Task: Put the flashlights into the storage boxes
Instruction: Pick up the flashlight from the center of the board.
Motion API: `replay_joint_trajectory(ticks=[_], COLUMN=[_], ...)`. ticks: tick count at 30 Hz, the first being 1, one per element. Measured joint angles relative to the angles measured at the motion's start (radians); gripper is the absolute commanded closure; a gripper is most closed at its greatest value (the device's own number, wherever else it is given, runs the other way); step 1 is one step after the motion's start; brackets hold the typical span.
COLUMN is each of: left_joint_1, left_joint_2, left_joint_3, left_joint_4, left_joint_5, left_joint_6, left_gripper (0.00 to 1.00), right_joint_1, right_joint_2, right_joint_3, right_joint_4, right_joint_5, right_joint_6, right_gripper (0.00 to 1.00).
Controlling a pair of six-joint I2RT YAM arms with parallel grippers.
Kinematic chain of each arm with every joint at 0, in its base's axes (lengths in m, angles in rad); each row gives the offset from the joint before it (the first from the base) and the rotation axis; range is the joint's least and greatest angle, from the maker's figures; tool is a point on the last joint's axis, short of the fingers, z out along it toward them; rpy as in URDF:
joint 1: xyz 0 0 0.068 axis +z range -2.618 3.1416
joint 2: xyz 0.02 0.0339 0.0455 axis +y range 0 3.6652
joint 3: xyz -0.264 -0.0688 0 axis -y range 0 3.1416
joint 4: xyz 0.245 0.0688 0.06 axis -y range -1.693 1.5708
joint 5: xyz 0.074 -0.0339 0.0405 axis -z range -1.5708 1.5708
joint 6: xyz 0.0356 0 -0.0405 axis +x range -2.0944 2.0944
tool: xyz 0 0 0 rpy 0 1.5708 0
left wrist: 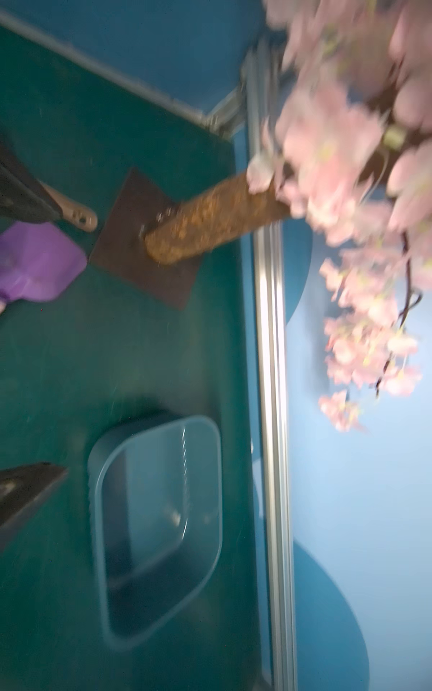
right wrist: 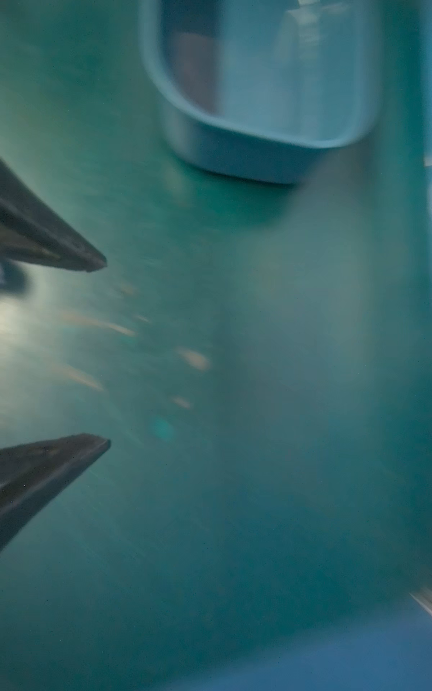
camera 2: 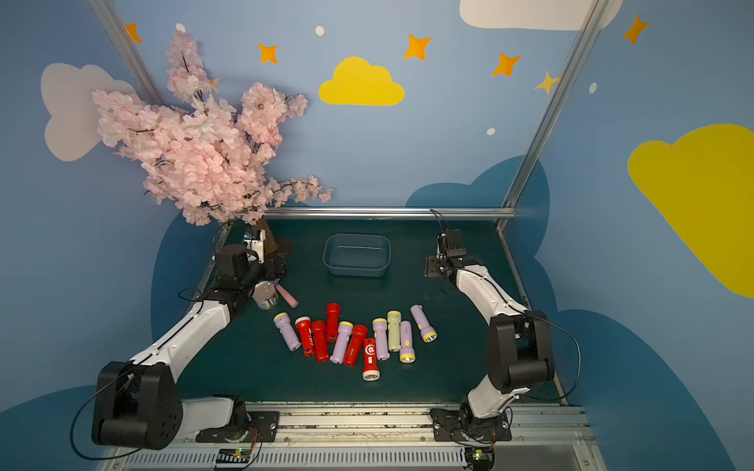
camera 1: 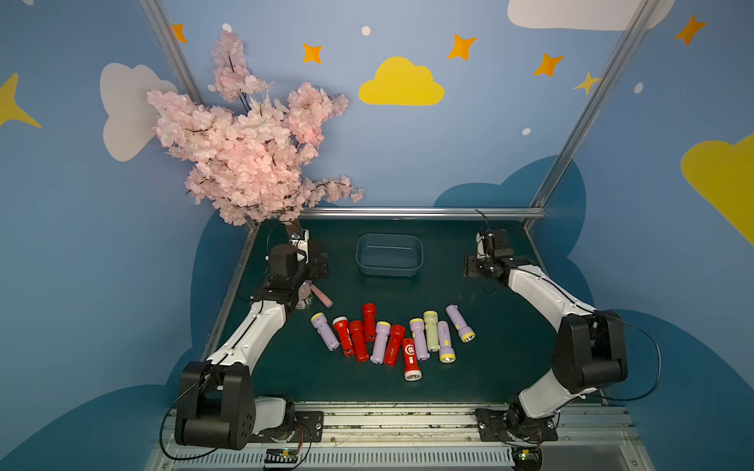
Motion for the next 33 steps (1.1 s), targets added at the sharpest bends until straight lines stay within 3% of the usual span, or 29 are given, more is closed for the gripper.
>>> replay_joint_trajectory(ticks=[8, 14, 23, 33], left_joint_1=[-0.145, -0.158, -0.187, -0.209], left_joint_2=[-0.010, 0.035, 0.097, 0.134], left_joint_3=[0.015, 0.109, 0.142, 0.203], left_joint_4=[-0.172, -0.239, -0.292, -0.327], left_joint_5=[0.119, 0.146, 0.158, 0.176], left_joint_6=[-0.079, -0.097, -0.113, -0.110], left_gripper=[0.01, 0.01, 0.01, 0.01], right_joint_1=[0.080, 0.092, 0.129, 0.131], right_joint_2=[-0.006, -0.031, -0.029, 0.066], right_joint_3=[-0.037, -0.107, -0.154, -0.174], right_joint_4=[-0.190, -0.225, -0.239, -0.238], right_joint_5=[-0.108, -0.148, -0.156, -0.152], right_joint_6=[0.047, 0.083, 0.121, 0.151], right_gripper=[0.40, 0.41, 0.43, 0.50])
